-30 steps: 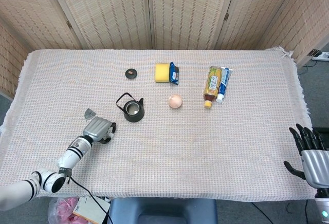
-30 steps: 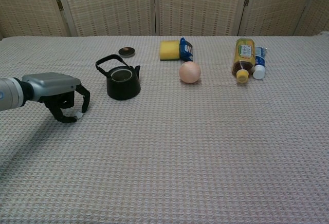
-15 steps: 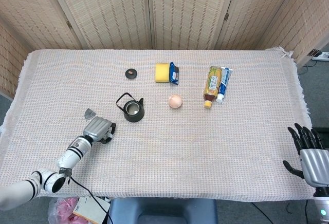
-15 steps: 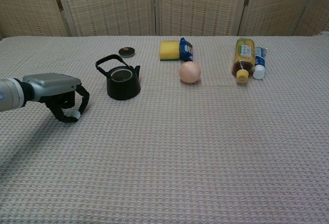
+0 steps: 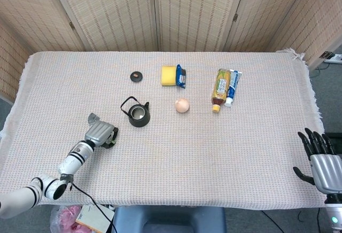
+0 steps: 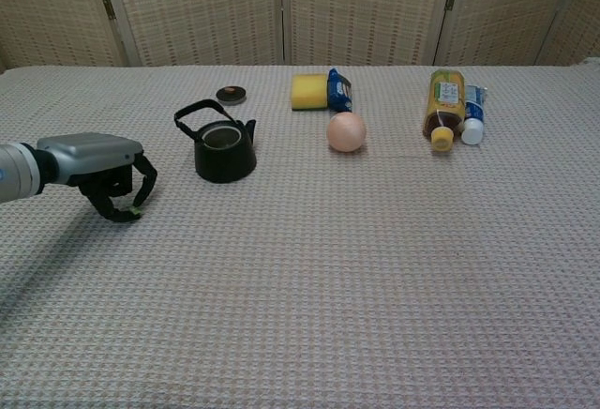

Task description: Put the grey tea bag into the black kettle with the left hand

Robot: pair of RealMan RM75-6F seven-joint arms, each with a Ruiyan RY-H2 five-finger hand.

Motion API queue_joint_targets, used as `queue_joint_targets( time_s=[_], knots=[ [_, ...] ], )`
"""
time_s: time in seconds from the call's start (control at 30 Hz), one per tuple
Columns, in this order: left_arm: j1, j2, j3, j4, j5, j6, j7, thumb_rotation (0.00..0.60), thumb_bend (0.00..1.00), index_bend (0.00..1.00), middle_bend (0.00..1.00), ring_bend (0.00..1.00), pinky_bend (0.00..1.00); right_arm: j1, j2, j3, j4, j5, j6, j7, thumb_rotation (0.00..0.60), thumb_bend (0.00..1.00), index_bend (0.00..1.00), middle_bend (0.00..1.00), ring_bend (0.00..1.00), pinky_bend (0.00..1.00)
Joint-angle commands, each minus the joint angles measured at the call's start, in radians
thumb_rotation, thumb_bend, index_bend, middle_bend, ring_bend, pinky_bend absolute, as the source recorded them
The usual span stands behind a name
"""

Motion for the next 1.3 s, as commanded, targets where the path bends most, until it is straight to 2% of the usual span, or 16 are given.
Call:
queue_joint_targets(
  time_s=[0.03,0.3,0.6,0.77,1.03,1.3],
  knots=[
    [0.0,-0.002,0.0,0.005,0.002,0.001,-0.005,0.6,0.37,0.64,1.0,1.0,1.0,0.0,-0.001,0.0,0.0,0.002,-0.001,-0.002,0.6,0.14,0.0,0.0,0.0,0.0],
    [0.0,-0.005,0.001,0.018,-0.004,-0.007,-0.004,0.6,0.48,0.67,1.0,1.0,1.0,0.004,-0.002,0.001,0.001,0.007,-0.008,-0.007,0.6,0.14,0.0,0.0,0.0,0.0],
    [0.003,0.003,-0.003,0.009,-0.005,0.007,0.005,0.6,0.48,0.66,1.0,1.0,1.0,0.006,-0.003,-0.001,0.001,0.008,-0.013,-0.01,0.6,0.14,0.0,0.0,0.0,0.0],
    [0.01,0.03,-0.013,-0.033,-0.005,0.04,0.024,0.6,0.48,0.66,1.0,1.0,1.0,0.006,0.0,-0.005,-0.002,0.0,-0.01,-0.007,0.6,0.14,0.0,0.0,0.0,0.0],
    [-0.005,0.142,-0.066,-0.232,-0.05,0.105,0.198,0.6,0.48,0.66,1.0,1.0,1.0,-0.005,0.013,-0.015,-0.007,-0.034,0.019,0.022,0.6,0.14,0.0,0.0,0.0,0.0],
    [-0.068,0.26,-0.161,-0.458,-0.213,0.143,0.456,0.6,0.48,0.66,1.0,1.0,1.0,-0.009,0.031,-0.017,-0.006,-0.048,0.03,0.067,0.6,0.14,0.0,0.0,0.0,0.0]
  ],
)
